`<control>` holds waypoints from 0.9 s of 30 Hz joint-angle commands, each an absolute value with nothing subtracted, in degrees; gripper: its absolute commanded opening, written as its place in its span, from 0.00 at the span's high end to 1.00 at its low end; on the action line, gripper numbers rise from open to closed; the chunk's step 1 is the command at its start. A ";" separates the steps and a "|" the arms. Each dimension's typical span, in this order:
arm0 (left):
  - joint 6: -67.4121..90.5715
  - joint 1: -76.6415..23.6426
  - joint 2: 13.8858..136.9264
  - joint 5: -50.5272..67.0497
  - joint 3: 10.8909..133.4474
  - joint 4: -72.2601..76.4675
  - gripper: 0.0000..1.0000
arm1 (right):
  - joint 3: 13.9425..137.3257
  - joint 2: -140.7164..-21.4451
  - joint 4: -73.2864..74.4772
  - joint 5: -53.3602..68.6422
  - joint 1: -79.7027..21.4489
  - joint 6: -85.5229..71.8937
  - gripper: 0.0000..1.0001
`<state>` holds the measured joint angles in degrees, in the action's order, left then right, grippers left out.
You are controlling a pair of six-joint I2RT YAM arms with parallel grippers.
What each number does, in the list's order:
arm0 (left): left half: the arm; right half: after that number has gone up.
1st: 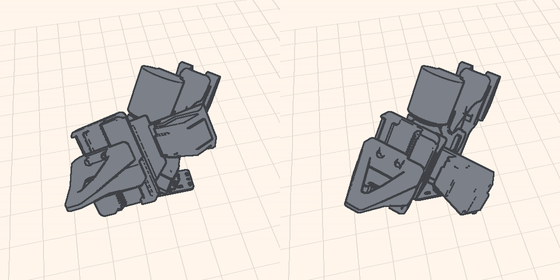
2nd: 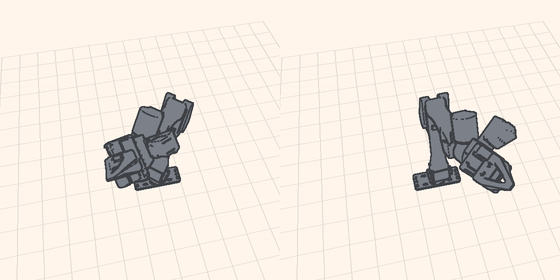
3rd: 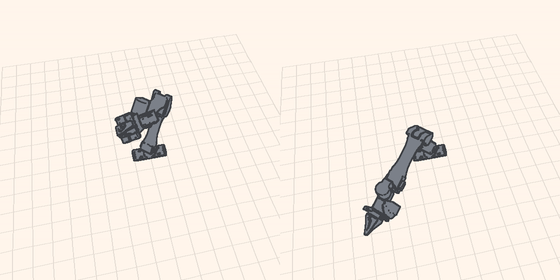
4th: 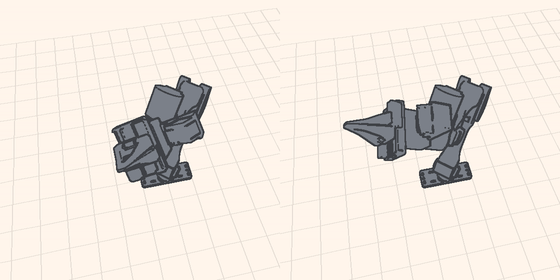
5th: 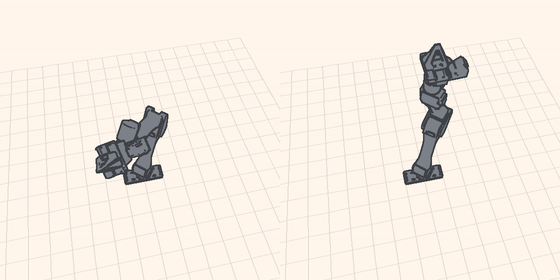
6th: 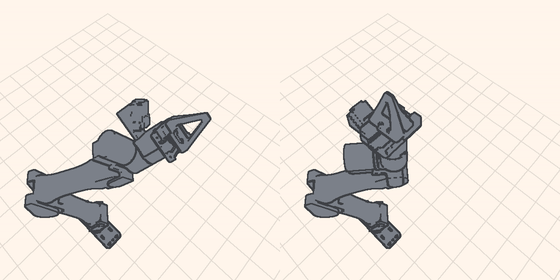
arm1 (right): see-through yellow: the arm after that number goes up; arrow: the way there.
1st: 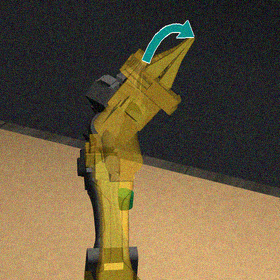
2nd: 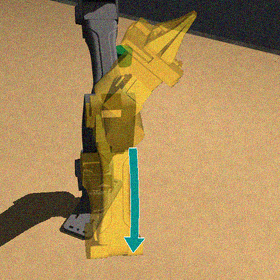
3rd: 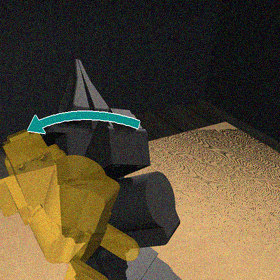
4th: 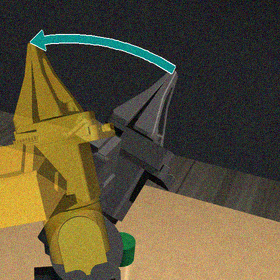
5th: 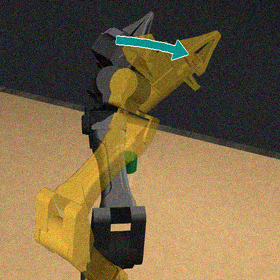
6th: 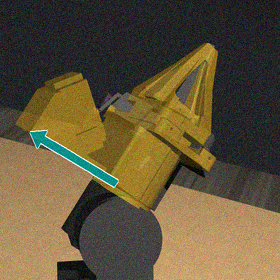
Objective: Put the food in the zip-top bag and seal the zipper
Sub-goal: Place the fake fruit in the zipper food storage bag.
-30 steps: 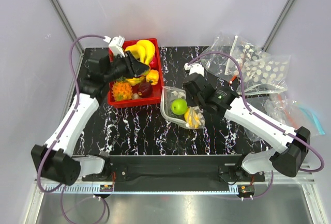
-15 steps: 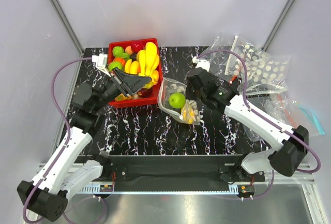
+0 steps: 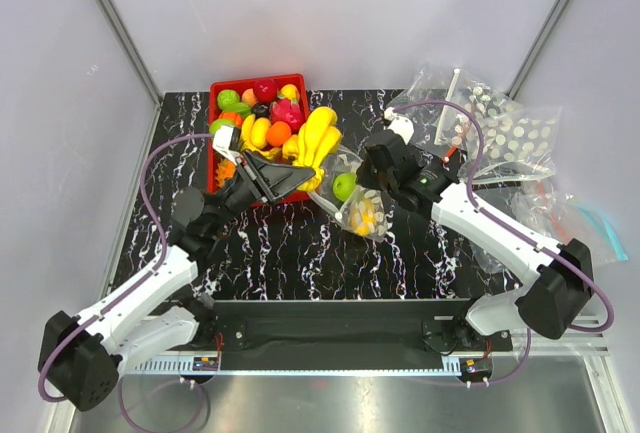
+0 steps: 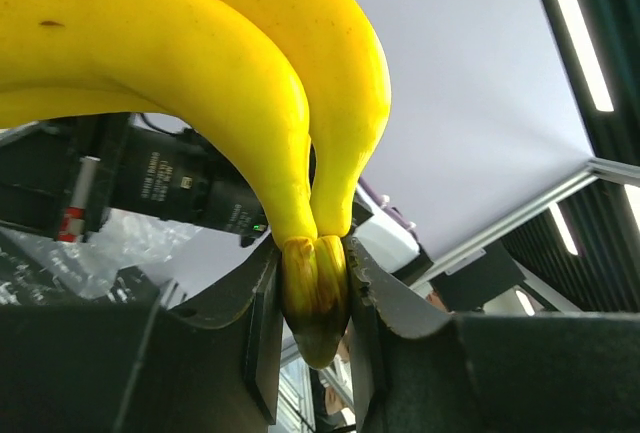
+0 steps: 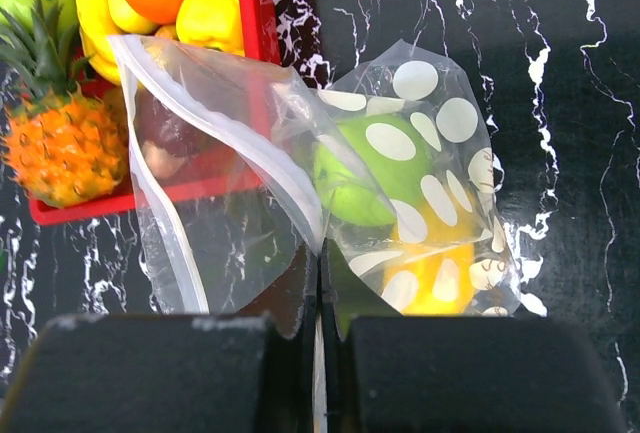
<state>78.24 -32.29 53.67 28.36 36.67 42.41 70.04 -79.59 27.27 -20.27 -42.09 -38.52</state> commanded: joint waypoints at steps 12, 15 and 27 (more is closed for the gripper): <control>79.10 -37.00 56.50 17.84 29.27 59.22 0.81 | 68.56 -75.85 20.92 -22.06 -40.87 -43.86 1.00; 80.06 -37.44 60.63 18.02 27.96 65.35 0.82 | 67.68 -74.45 20.74 -22.15 -40.87 -43.86 1.00; 83.15 -37.97 83.57 23.20 29.70 95.36 0.85 | 64.42 -68.21 20.57 -21.18 -40.69 -43.16 1.00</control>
